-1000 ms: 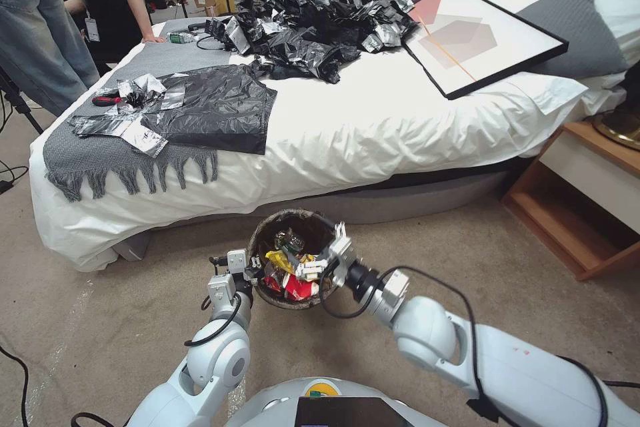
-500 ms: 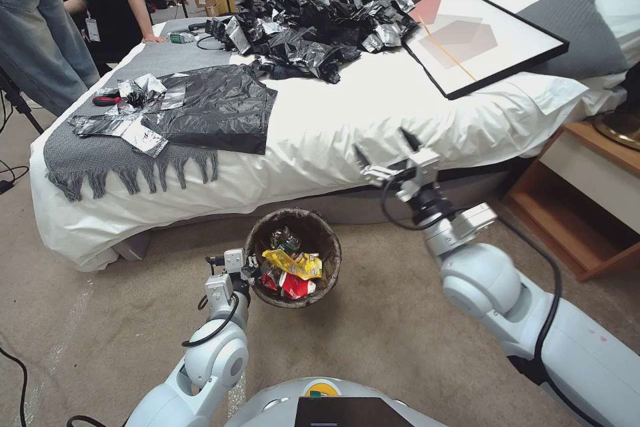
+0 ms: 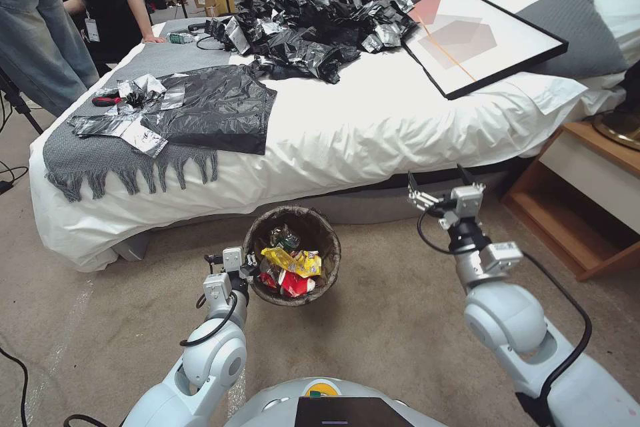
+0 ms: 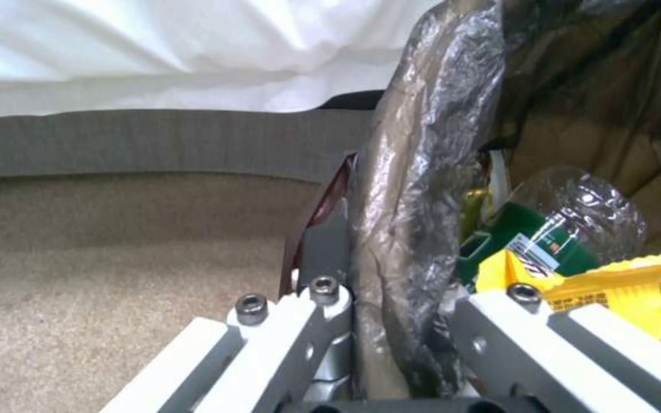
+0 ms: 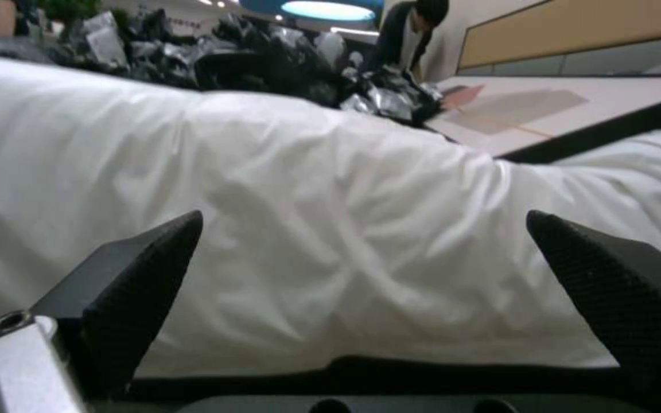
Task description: Pick up the trash bin, then pick up the garbage from the floor and place it into the trash bin.
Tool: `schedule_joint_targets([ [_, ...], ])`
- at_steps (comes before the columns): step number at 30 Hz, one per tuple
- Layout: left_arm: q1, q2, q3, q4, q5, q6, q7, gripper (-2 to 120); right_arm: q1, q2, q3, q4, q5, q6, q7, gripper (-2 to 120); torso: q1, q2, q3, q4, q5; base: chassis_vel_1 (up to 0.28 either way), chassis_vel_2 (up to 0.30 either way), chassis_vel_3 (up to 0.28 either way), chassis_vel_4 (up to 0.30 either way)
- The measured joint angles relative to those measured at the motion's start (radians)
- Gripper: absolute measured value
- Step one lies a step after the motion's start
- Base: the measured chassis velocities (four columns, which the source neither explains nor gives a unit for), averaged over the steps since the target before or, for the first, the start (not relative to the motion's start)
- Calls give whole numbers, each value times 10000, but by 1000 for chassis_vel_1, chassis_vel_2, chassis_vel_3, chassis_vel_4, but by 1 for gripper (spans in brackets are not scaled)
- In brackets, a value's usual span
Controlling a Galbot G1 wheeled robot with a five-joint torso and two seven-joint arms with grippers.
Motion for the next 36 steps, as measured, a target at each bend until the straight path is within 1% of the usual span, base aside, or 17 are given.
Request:
schedule_joint_targets([
  [3,13,0,-29,-6,26,-5,1,4,-206,303,31,-167,-364,104,-64,100,0,0,0,0,-1,0,0,0,0],
  [5,46,-28,-55,-7,121,-32,11,4,-410,732,50,-400,-747,248,-167,100,0,0,0,2,-1,0,0,0,0],
  [7,62,-35,-63,-8,146,-42,13,4,-441,815,50,-436,-803,272,-191,100,0,0,0,3,0,0,0,0,0],
  [9,119,-59,-68,-8,206,-70,25,4,-603,1188,0,-620,-1053,335,-281,100,0,0,1,1,-1,0,0,0,0],
  [15,202,-87,-84,-45,232,-103,23,4,-776,1596,-138,-823,-1370,531,-330,100,0,0,0,1,-1,0,0,0,0],
  [36,177,-124,-148,-106,107,-123,-48,4,-776,1871,-829,-889,-1543,602,-443,100,0,0,1,1,1,10,7,8,11],
])
